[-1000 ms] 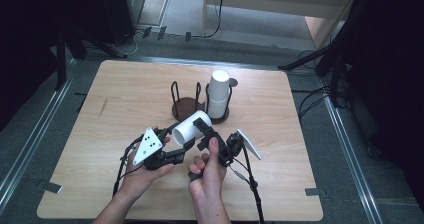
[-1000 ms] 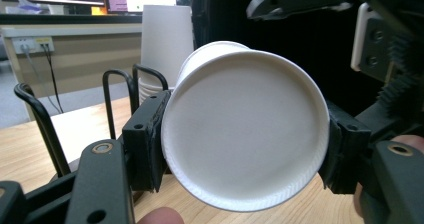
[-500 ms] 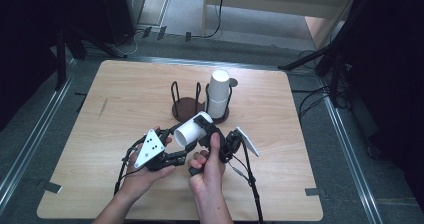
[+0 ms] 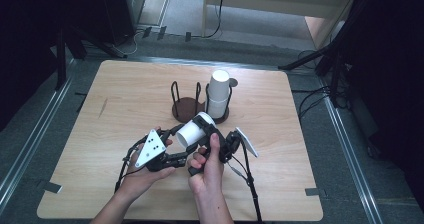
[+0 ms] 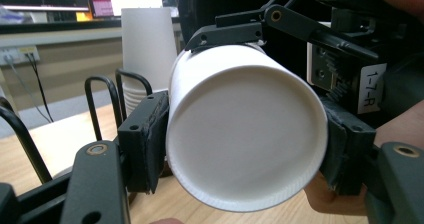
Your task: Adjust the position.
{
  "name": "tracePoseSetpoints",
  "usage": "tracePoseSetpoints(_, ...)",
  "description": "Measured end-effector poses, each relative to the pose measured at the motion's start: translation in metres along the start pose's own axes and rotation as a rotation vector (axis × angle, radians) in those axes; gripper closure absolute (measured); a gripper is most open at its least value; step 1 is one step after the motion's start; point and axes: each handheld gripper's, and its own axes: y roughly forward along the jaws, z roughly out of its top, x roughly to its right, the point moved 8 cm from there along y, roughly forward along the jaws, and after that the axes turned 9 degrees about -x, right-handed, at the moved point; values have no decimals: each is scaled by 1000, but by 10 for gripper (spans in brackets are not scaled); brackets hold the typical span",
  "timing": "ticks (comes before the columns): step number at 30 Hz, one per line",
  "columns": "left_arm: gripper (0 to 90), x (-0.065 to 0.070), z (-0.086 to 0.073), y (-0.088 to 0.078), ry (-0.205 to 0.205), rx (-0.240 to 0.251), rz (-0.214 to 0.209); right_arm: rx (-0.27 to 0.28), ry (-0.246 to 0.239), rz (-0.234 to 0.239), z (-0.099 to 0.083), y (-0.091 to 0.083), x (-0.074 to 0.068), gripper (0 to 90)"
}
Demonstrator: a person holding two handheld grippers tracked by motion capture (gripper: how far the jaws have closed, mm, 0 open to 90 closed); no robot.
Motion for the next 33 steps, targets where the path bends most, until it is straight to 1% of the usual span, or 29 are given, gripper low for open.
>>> tracePoseSetpoints(2,308,0,0,-1,-6,-6,0,6,-14,2,0,-1,0,251)
tracePoseSetpoints(3,307,0,0,-1,-13,-6,-7,9,-16,3,0,-1,-1,255)
tracePoseSetpoints(5,305,-1,0,-2,-41,-18,-14,13,-22,2,0,-1,-2,262)
tracePoseSetpoints(6,305,-2,-1,-3,-54,-24,-15,19,-34,-1,0,-2,-2,265)
tracePoseSetpoints(8,304,-2,0,-4,-70,-23,-26,27,-48,-13,1,-3,-1,269)
tracePoseSetpoints(10,286,-3,0,-5,-83,-29,-35,38,-68,-20,2,-4,-2,271)
tracePoseSetpoints(11,273,-3,1,-5,-101,-36,-47,45,-74,-21,3,-5,-2,272)
tracePoseSetpoints(13,255,-4,1,-6,-112,-42,-56,56,-95,-31,5,-8,-2,275)
tracePoseSetpoints(15,232,-5,0,-7,-138,-59,-68,69,-120,-44,7,-10,-2,277)
tracePoseSetpoints(16,202,-5,0,-8,-148,-66,-73,78,-137,-51,8,-11,-2,279)
tracePoseSetpoints(18,181,-6,0,-9,-159,-90,-83,98,-182,-65,9,-14,-3,279)
tracePoseSetpoints(19,150,-6,0,-8,-174,-98,-88,113,-213,-83,10,-16,-4,279)
tracePoseSetpoints(20,120,-6,-1,-8,-189,-120,-91,122,-237,-94,11,-17,-5,280)
tracePoseSetpoints(21,103,-5,-1,-8,-194,-131,-94,149,-284,-118,13,-19,-6,280)
tracePoseSetpoints(23,94,-4,-1,-8,-199,-143,-106,192,-363,-164,16,-22,-8,282)
tracePoseSetpoints(24,94,-3,-1,-9,-200,-150,-113,202,-392,-177,17,-23,-8,282)
tracePoseSetpoints(27,94,-4,-2,-8,-210,-156,-112,261,-527,-243,20,-29,-13,284)
tracePoseSetpoints(29,94,-5,-2,-8,-209,-168,-113,295,-602,-267,22,-32,-18,284)
tracePoseSetpoints(30,94,-5,-3,-8,-207,-172,-113,317,-650,-290,22,-34,-21,284)
tracePoseSetpoints(32,94,-5,-3,-9,-210,-174,-118,344,-733,-315,22,-37,-27,284)
tracePoseSetpoints(33,94,-5,-2,-9,-209,-173,-116,361,-785,-331,21,-39,-30,284)
